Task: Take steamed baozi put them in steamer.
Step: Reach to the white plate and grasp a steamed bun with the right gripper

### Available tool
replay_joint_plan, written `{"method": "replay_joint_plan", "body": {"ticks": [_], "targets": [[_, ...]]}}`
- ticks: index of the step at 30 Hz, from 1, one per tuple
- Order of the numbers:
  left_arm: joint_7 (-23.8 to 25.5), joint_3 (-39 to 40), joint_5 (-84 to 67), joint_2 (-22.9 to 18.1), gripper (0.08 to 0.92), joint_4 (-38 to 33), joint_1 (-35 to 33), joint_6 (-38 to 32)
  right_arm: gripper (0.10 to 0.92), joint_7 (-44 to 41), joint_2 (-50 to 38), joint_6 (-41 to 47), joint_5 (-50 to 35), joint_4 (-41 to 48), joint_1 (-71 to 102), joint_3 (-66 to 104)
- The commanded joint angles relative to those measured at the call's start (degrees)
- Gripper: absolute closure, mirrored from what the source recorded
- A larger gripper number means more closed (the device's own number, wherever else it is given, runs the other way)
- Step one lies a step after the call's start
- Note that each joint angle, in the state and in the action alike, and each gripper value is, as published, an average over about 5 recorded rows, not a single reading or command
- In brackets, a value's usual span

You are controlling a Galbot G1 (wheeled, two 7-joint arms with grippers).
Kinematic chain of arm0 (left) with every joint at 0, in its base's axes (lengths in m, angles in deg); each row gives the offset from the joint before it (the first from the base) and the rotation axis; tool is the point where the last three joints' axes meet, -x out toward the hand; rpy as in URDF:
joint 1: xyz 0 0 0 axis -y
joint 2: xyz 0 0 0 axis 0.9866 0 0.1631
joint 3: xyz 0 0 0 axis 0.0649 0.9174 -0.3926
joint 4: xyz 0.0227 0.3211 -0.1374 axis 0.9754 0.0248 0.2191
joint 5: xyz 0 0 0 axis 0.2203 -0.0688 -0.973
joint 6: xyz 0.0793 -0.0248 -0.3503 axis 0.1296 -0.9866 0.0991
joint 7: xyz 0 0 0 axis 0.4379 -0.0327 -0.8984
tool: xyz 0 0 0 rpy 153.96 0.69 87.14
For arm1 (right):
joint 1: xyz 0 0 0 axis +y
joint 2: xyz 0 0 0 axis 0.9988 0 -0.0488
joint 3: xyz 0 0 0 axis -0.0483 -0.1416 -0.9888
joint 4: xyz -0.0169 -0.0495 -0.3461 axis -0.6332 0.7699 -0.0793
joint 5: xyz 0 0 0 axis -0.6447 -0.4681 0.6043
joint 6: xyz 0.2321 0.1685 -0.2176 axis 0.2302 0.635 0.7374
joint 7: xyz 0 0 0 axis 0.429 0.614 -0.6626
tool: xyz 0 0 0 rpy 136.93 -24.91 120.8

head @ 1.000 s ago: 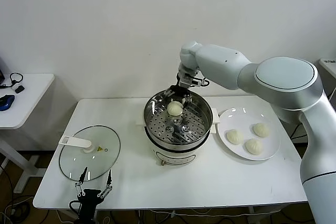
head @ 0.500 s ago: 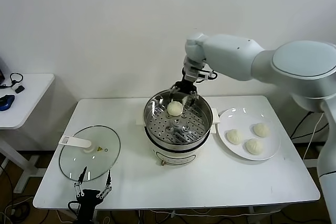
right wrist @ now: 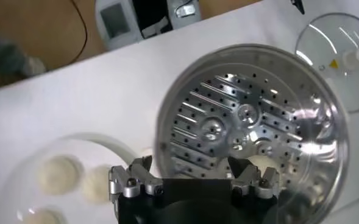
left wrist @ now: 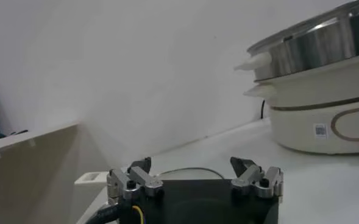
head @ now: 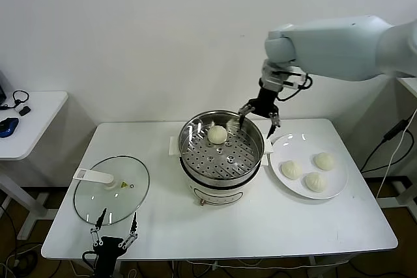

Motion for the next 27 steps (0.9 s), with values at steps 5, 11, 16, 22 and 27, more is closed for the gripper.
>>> {"method": "replay_joint_plan", "body": {"ticks": [5,11,16,22,27], "targets": [[0.13,0.32,0.07,-0.05,0.177,0.65,0.59,0.08,0.203,6.04,-8.77,37.21,-6.48,-11.13,-4.90,-7.90],[0.18,0.07,0.04,0.01,0.177,1.11,1.08,0.16,0.203,6.54,-10.55,39.91,-6.15,-9.93,-0.06,-5.96],[0.19,-0.19,0.12,-0.03,0.177,1.41,1.24,0.24,0.203,6.35,-12.18,40.97,-3.35,-4.96,8.39,-0.90],[0.20,-0.89,0.14,-0.01,0.177,1.86,1.19,0.27,0.203,5.91,-13.02,40.86,0.92,0.89,16.00,4.85],[0.23,-1.15,0.16,-0.11,0.177,2.13,1.12,0.28,0.203,6.39,-13.31,40.80,4.44,4.58,20.95,8.87]]}}
